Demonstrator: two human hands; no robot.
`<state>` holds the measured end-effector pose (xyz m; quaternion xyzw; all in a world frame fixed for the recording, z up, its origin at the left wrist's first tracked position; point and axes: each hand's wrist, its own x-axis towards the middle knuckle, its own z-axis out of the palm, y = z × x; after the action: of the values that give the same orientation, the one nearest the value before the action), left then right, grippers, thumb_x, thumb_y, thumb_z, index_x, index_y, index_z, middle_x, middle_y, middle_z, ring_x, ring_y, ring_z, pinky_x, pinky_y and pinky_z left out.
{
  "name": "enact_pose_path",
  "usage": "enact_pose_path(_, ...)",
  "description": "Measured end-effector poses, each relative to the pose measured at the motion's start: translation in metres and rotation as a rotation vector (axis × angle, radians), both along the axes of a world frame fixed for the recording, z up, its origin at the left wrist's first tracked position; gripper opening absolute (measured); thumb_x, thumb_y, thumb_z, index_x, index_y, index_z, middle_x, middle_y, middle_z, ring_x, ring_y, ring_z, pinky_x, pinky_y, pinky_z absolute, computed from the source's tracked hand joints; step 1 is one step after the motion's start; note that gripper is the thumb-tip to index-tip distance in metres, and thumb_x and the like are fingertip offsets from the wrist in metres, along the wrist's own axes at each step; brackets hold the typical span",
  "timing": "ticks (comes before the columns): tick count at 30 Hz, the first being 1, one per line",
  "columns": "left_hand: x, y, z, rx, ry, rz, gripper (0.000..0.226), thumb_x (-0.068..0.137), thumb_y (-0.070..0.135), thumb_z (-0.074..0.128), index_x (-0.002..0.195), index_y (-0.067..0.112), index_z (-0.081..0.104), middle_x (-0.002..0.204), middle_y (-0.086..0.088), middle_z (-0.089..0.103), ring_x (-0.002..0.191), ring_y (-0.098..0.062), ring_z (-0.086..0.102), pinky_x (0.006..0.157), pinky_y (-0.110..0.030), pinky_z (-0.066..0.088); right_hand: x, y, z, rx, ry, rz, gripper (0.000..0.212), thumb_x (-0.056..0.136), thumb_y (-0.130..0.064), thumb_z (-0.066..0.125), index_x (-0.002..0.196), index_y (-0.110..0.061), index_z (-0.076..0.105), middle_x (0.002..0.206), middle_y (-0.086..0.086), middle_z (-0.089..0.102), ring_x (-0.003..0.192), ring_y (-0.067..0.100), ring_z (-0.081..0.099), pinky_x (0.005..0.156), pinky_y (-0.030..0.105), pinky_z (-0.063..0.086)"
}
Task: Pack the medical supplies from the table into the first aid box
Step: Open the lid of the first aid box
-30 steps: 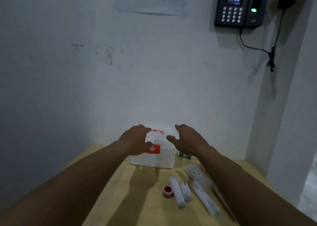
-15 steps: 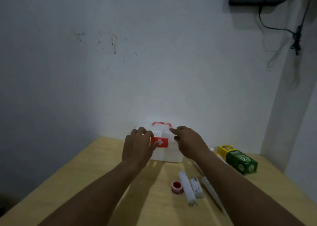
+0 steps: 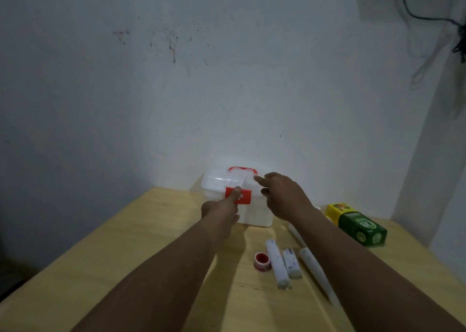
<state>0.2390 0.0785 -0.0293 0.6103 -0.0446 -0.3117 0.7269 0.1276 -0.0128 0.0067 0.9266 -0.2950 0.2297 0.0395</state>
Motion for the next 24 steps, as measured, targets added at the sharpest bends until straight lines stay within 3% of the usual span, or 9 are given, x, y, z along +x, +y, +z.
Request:
enact_pose_path(4,-0.004,-0.004,-0.001,-0.034,0.076,0.026,0.063,0.070,0.039,0.083,0.115,0.008,0.053,0.105,-0.013,0.065,0.085,-0.027,0.066,0.082,-0.041,0.060,-0.001,0.002,0.001,0.008,-0.010,0.006,0.051,0.099,-0.009,0.050,0.148,-0.024,0.044,0.139,0.007,0.055,0.125,0.025,0.054,0.098,0.032,0.045)
enact_pose_path(8,-0.009,-0.007,0.014,0.004,0.020,0.138,0.053,0.074,0.039,0.081,0.108,0.006,0.058,0.093,-0.010,0.069,0.076,-0.023,0.069,0.074,-0.037,0.061,-0.002,0.003,0.001,0.026,-0.015,0.007,0.052,0.099,-0.008,0.051,0.149,-0.024,0.043,0.143,0.007,0.053,0.129,0.025,0.051,0.102,0.031,0.043)
enact_pose_path(11,-0.013,-0.009,0.028,0.096,-0.247,0.161,0.045,0.084,0.048,0.068,0.106,0.010,0.061,0.097,-0.008,0.070,0.075,-0.022,0.068,0.072,-0.036,0.061,-0.003,0.004,0.000,0.046,-0.039,0.018,0.054,0.098,-0.007,0.053,0.149,-0.022,0.043,0.145,0.005,0.053,0.130,0.023,0.052,0.103,0.030,0.042)
enact_pose_path(13,-0.014,-0.003,0.033,0.213,-0.525,0.158,0.036,0.089,0.047,0.058,0.098,0.013,0.065,0.093,-0.006,0.071,0.072,-0.018,0.063,0.064,-0.030,0.056,-0.004,0.002,-0.001,0.062,-0.040,0.020,0.053,0.099,-0.008,0.052,0.149,-0.018,0.040,0.145,0.006,0.053,0.129,0.024,0.052,0.104,0.031,0.041)
enact_pose_path(16,-0.003,0.012,0.034,0.394,-0.912,0.175,0.020,0.087,0.041,0.063,0.087,0.021,0.067,0.089,-0.001,0.070,0.067,-0.013,0.054,0.058,-0.026,0.042,-0.005,-0.002,-0.002,0.102,-0.049,0.024,0.051,0.099,-0.010,0.051,0.149,-0.013,0.041,0.149,0.007,0.048,0.134,0.023,0.048,0.107,0.031,0.038)
enact_pose_path(18,0.010,0.017,0.030,0.432,-0.987,0.229,0.034,0.080,0.052,0.070,0.089,0.021,0.062,0.095,-0.001,0.068,0.077,-0.017,0.056,0.062,-0.028,0.044,-0.004,-0.002,-0.004,0.124,-0.072,0.028,0.051,0.098,-0.007,0.052,0.148,-0.015,0.043,0.150,0.007,0.047,0.134,0.022,0.047,0.107,0.030,0.038)
enact_pose_path(20,0.025,0.015,0.023,0.451,-1.040,0.245,0.059,0.070,0.066,0.070,0.105,0.021,0.055,0.111,-0.006,0.060,0.099,-0.025,0.056,0.074,-0.037,0.050,-0.004,-0.002,-0.006,0.175,-0.112,0.012,0.052,0.098,-0.009,0.052,0.148,-0.021,0.044,0.154,0.011,0.038,0.136,0.024,0.046,0.106,0.031,0.039)
enact_pose_path(22,0.039,0.014,0.016,0.449,-1.038,0.158,0.087,0.066,0.075,0.066,0.130,0.021,0.045,0.136,-0.010,0.049,0.122,-0.031,0.048,0.092,-0.046,0.048,-0.007,-0.002,-0.008,0.253,-0.158,-0.021,0.051,0.100,-0.015,0.051,0.147,-0.029,0.043,0.155,0.014,0.035,0.136,0.027,0.046,0.106,0.034,0.040)
enact_pose_path(24,0.048,0.015,0.012,0.412,-0.970,0.002,0.105,0.067,0.079,0.058,0.148,0.017,0.030,0.153,-0.012,0.036,0.136,-0.035,0.040,0.103,-0.049,0.041,-0.009,-0.001,-0.011,0.308,-0.175,-0.014,0.048,0.102,-0.020,0.048,0.148,-0.032,0.041,0.147,0.013,0.046,0.132,0.027,0.049,0.103,0.035,0.041)
